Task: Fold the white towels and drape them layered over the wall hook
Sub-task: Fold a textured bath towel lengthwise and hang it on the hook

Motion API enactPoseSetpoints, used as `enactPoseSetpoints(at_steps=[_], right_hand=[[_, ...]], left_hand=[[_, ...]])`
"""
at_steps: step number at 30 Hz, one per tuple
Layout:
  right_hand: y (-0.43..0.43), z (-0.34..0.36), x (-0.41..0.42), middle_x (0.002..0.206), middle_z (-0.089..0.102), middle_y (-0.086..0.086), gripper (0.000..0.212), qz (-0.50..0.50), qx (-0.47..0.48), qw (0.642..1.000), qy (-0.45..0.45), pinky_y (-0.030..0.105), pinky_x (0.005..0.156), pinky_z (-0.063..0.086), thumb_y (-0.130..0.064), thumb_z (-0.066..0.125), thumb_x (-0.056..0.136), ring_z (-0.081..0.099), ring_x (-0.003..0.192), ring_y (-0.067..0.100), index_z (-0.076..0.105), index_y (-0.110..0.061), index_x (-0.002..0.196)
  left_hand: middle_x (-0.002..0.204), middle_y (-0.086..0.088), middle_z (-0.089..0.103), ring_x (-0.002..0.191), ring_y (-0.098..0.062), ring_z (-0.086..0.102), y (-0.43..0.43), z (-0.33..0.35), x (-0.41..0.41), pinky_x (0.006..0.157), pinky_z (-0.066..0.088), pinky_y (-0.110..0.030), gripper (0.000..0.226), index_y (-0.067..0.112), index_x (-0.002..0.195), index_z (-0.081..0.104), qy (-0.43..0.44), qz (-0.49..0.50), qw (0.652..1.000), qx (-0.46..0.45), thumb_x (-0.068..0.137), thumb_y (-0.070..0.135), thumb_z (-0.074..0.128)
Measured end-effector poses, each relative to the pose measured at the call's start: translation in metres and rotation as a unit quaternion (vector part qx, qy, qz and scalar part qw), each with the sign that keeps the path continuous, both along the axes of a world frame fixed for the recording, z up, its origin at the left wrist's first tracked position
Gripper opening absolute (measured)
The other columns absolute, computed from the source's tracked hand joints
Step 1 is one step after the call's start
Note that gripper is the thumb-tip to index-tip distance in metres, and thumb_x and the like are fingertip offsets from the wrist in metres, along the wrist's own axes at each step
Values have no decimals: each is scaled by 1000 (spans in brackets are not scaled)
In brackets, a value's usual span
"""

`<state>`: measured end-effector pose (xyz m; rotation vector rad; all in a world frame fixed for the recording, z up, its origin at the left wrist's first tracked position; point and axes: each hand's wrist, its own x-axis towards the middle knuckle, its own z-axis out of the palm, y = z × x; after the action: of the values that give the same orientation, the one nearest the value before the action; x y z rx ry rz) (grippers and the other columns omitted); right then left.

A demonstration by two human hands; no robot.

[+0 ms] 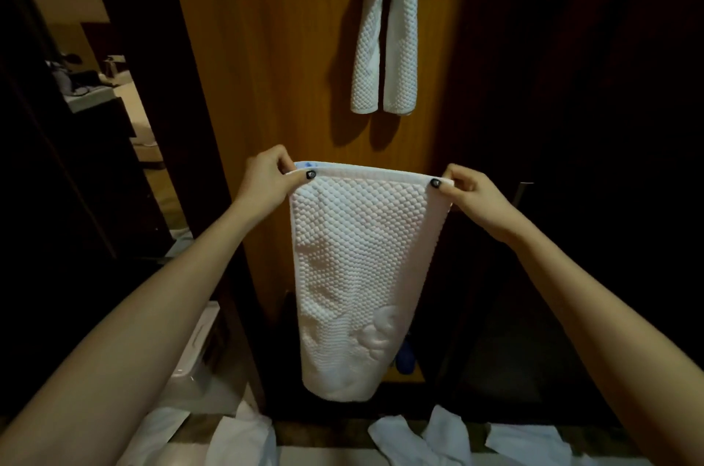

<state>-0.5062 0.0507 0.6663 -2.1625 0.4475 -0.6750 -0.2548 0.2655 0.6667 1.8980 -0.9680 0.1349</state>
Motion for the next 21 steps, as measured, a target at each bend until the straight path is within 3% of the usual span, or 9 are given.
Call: enactPoseSetpoints(at_steps=[3,6,8,11,15,17,21], right_hand=[[-1,6,5,73,55,4,29,-18,7,999,-36,31,67,42,-25,65,93,52,72,15,52,-8,73],[-3,12,1,70,59,-3,29,-24,4,999,-40,20,61,45,-27,71,89,56,67,6,55,-9,72],[-6,13,-7,68,58,-4,28,-13,23,999,-30,21,60,45,-24,73,86,56,66,6,55,-9,72],[-12,16,-19,64,58,-7,28,-49,-15,999,-4,22,57,43,-27,75,84,55,60,3,55,-14,69],[-18,19,-28,65,56,-8,30,-125,-91,988,-5,26,53,40,-33,77,82,51,60,7,54,-21,67],[-21,23,-34,71,59,-7,24,-137,-103,985,-15,26,54,42,-30,77,82,54,64,8,55,-25,73],[-24,28,-44,83,65,-17,19,-131,-118,984,28,12,62,45,-27,75,85,62,77,-3,69,-29,103]], left_hand=[[68,4,53,59,-7,44,2,-9,-3,51,32,-26,33,19,68,45,-39,19,999,18,85,27,73],[68,5,51,60,-10,46,4,-11,-3,49,30,-30,33,24,73,39,-139,-16,982,128,90,36,65],[68,5,52,60,-14,48,5,-12,-3,50,31,-30,34,27,74,36,-165,-62,967,185,92,38,63],[67,0,53,57,-16,47,-1,-12,-8,51,32,-32,33,26,74,38,-143,-102,968,178,91,36,65],[71,-11,59,57,-14,44,-18,-12,-18,53,30,-31,29,20,75,43,-65,-123,988,72,90,25,67],[73,-7,55,61,-13,44,-26,-10,-23,55,32,-28,23,18,83,47,-20,-135,990,47,88,22,69],[79,-3,63,69,-18,55,-35,-3,-24,62,39,-29,18,9,99,64,-30,-161,977,135,89,23,69]])
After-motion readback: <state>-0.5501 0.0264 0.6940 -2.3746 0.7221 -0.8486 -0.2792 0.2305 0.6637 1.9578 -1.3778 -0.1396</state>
